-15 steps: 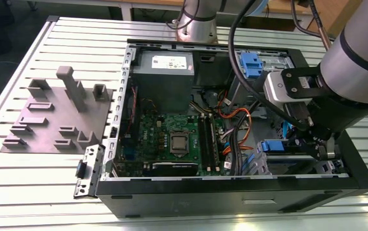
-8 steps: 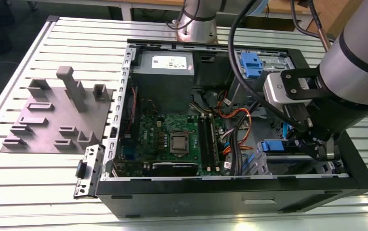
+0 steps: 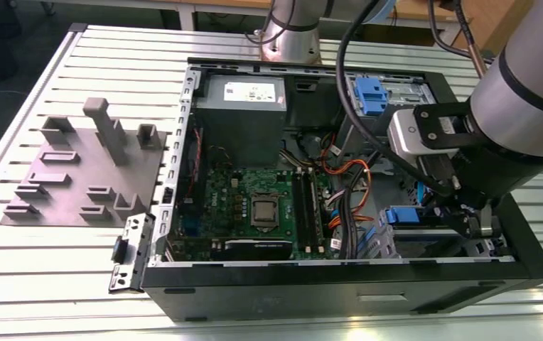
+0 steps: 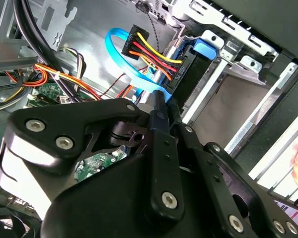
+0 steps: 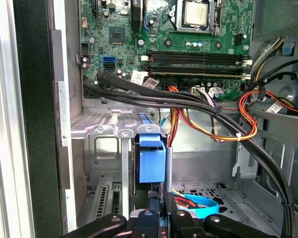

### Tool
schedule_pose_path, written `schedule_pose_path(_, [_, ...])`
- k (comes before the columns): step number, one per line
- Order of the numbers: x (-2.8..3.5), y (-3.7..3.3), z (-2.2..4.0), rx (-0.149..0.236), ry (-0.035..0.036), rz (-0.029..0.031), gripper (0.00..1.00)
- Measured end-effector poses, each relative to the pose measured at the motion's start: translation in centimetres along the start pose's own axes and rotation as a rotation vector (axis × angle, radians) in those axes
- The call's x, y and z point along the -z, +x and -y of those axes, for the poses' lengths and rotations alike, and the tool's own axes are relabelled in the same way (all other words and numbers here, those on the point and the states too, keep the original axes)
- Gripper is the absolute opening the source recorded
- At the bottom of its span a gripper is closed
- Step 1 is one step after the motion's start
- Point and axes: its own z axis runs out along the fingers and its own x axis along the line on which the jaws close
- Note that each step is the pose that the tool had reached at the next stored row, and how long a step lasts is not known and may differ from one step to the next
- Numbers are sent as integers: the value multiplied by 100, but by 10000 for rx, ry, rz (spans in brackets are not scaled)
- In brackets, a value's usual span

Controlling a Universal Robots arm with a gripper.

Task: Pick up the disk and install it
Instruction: 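Insert the second disk wire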

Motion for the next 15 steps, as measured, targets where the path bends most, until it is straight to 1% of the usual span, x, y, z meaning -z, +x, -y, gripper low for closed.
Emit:
schedule_pose_path(6, [-16, 4, -2, 1, -1, -2, 16])
schedule_pose_path(14, [-19, 4, -2, 0, 0, 0, 16])
schedule_pose_path(15, [-19, 4, -2, 0, 0, 0, 17])
